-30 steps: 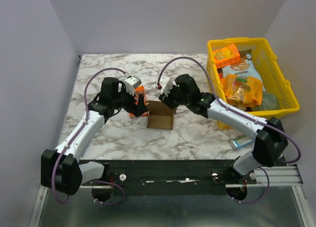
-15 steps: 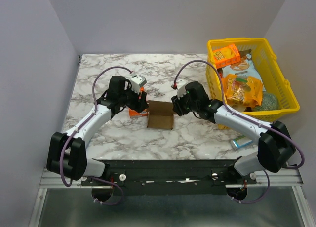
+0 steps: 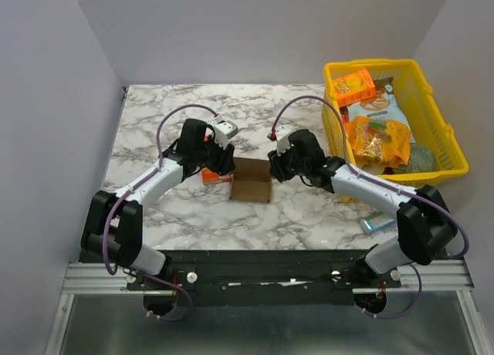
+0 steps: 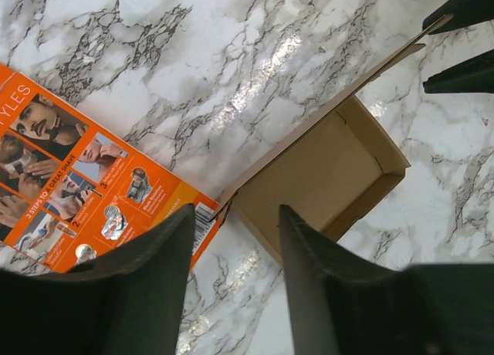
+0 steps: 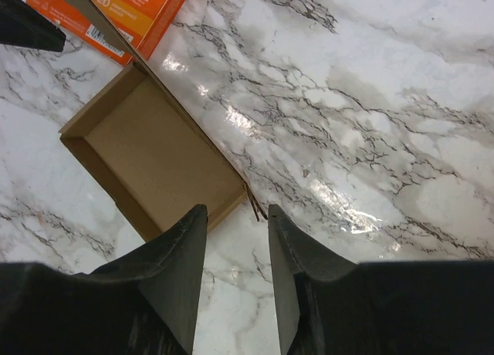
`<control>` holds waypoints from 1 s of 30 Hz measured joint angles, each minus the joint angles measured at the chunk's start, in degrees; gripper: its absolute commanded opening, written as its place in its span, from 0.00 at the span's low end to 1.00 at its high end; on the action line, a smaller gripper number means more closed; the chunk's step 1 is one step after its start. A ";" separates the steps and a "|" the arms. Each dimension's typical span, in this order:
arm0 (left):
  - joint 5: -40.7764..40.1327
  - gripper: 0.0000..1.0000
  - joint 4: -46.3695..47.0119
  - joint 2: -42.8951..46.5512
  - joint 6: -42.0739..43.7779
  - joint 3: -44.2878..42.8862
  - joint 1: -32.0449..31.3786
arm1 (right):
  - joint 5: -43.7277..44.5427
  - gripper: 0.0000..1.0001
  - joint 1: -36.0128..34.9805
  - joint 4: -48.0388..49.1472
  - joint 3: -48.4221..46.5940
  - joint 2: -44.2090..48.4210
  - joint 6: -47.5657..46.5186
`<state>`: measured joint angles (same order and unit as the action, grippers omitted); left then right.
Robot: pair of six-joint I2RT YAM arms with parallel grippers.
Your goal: Fold the paper box
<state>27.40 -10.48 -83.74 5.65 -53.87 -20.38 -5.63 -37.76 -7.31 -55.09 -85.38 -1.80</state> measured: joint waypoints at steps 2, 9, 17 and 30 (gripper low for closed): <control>-0.24 0.40 0.07 -0.44 0.20 -0.11 -0.39 | 0.00 0.40 0.00 0.28 0.00 -0.24 -0.17; -1.86 0.34 0.00 -1.16 0.57 -0.15 -1.25 | 0.04 0.36 0.00 1.25 -0.02 -1.81 -0.70; -6.01 0.23 -1.90 -1.99 1.66 -1.01 -3.76 | 0.07 0.23 0.00 1.40 -0.02 -2.84 -1.22; -7.41 0.13 -2.01 -2.21 1.75 -1.07 -5.97 | 0.09 0.08 0.09 1.51 -0.02 -2.84 -2.08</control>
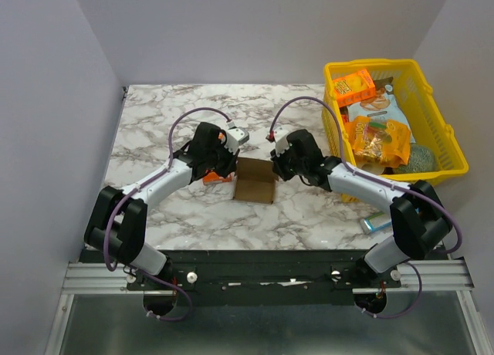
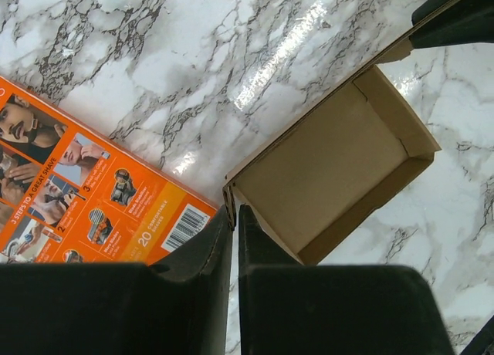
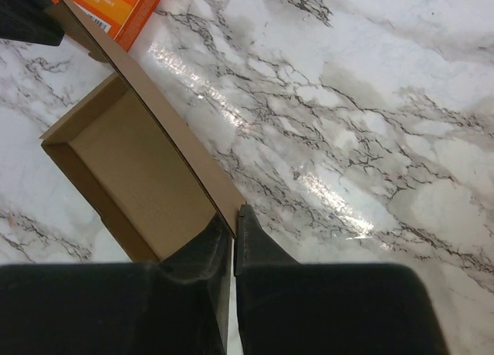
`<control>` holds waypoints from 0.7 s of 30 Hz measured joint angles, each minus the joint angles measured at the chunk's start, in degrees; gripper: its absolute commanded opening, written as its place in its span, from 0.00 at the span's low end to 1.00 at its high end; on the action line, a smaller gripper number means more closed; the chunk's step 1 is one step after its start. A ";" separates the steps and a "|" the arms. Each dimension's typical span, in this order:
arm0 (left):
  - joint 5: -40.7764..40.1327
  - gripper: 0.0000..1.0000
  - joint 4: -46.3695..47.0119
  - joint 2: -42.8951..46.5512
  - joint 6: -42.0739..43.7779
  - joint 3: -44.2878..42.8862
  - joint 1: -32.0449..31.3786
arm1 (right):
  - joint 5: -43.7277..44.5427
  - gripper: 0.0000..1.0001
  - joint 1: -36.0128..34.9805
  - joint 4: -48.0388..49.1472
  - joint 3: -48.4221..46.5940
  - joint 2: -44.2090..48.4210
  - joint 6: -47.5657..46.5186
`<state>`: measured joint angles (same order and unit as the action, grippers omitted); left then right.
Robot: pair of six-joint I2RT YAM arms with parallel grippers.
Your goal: Fold the paper box
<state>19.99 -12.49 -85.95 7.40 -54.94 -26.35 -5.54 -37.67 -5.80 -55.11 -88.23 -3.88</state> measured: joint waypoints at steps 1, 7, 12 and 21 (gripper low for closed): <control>0.00 0.11 0.13 0.00 0.02 0.00 -0.11 | 0.00 0.06 0.04 0.00 0.00 0.00 -0.07; -0.96 0.00 1.42 0.00 -0.68 0.52 -1.40 | 0.52 0.02 0.37 -0.11 0.00 0.00 -0.24; -4.63 0.00 3.21 -0.33 -2.67 0.87 -3.06 | 2.27 0.01 0.33 -0.09 0.00 0.00 -0.13; -12.83 0.00 8.13 -0.33 -12.52 2.58 -5.29 | 13.88 0.01 -3.69 1.03 0.00 0.00 5.66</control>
<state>7.16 -4.36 -86.28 -5.13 -52.36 -31.64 8.34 -41.36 -4.78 -55.11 -88.23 1.78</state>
